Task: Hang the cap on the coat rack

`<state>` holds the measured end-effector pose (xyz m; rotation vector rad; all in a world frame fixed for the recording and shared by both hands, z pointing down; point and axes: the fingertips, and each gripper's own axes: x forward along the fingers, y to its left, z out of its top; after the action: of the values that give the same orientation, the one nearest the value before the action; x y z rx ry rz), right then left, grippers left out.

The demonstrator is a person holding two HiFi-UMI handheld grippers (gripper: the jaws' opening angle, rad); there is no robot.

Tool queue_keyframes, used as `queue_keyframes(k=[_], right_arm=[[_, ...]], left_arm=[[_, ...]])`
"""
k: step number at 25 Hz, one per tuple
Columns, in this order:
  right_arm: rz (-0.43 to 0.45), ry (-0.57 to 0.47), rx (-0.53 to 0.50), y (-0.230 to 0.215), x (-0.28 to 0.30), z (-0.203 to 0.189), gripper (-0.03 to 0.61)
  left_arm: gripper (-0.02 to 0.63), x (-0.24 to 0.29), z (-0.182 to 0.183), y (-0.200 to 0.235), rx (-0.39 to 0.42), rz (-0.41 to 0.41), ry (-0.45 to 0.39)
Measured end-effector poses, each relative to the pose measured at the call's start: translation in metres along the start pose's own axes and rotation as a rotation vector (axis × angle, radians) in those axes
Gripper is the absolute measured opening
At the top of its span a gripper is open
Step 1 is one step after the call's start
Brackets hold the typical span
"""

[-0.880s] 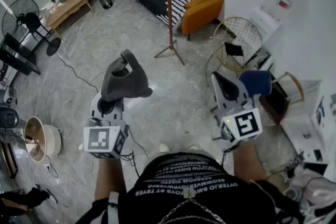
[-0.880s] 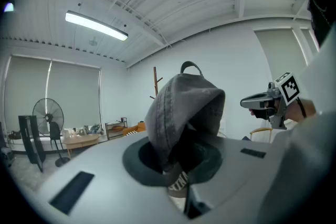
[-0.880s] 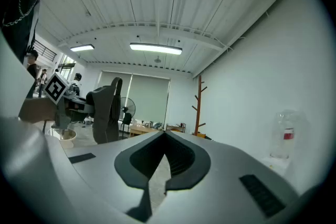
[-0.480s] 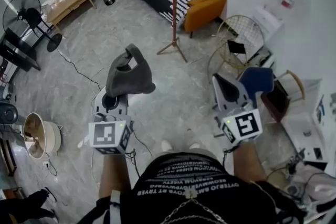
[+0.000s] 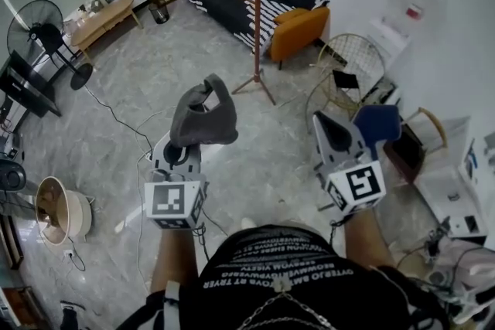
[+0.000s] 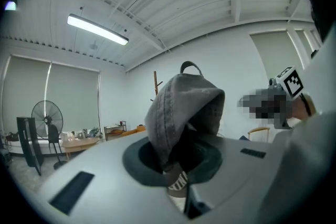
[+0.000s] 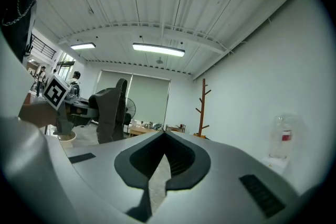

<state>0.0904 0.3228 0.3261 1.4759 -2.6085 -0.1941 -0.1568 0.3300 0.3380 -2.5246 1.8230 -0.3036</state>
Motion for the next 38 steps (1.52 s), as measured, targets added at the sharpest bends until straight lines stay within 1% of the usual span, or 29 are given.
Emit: queue_keyframes(k=[3,7,15,21,25,28,30,33,36,38], right_arm=[[0.0,0.001,-0.006,0.006,0.001,0.004,0.003],[0.004,0.001,-0.016,0.017,-0.001,0.005,0.003],[-0.007,0.039,0.0,0.016,-0.003,-0.008,0.003],[-0.004,0.058,0.024,0.009,0.011,-0.023,0.003],[0.011,0.046,0.022,0.0,0.025,-0.033,0.003],[0.02,0.055,0.033,-0.013,0.039,-0.038,0.003],[0.027,0.065,0.031,-0.018,0.05,-0.041,0.003],[0.037,0.072,0.028,-0.025,0.068,-0.041,0.003],[0.05,0.064,0.032,-0.03,0.086,-0.038,0.003],[0.064,0.064,0.041,-0.031,0.096,-0.037,0.003]], left_arm=[[0.017,-0.001,0.001,0.001,-0.004,-0.015,-0.01],[0.017,-0.003,-0.004,0.005,-0.016,-0.027,-0.002],[0.017,0.002,-0.013,0.002,-0.033,-0.052,0.011],[0.017,0.012,-0.018,0.004,-0.033,-0.032,0.037],[0.017,0.034,-0.02,-0.001,-0.012,-0.039,0.036],[0.017,0.054,-0.012,-0.008,-0.031,-0.048,0.011],[0.017,0.063,-0.008,-0.006,-0.034,-0.048,0.003],[0.017,0.076,-0.005,0.005,-0.01,-0.036,0.032],[0.017,0.089,-0.007,0.013,-0.009,-0.021,0.045],[0.017,0.097,-0.01,0.017,-0.026,-0.011,0.043]])
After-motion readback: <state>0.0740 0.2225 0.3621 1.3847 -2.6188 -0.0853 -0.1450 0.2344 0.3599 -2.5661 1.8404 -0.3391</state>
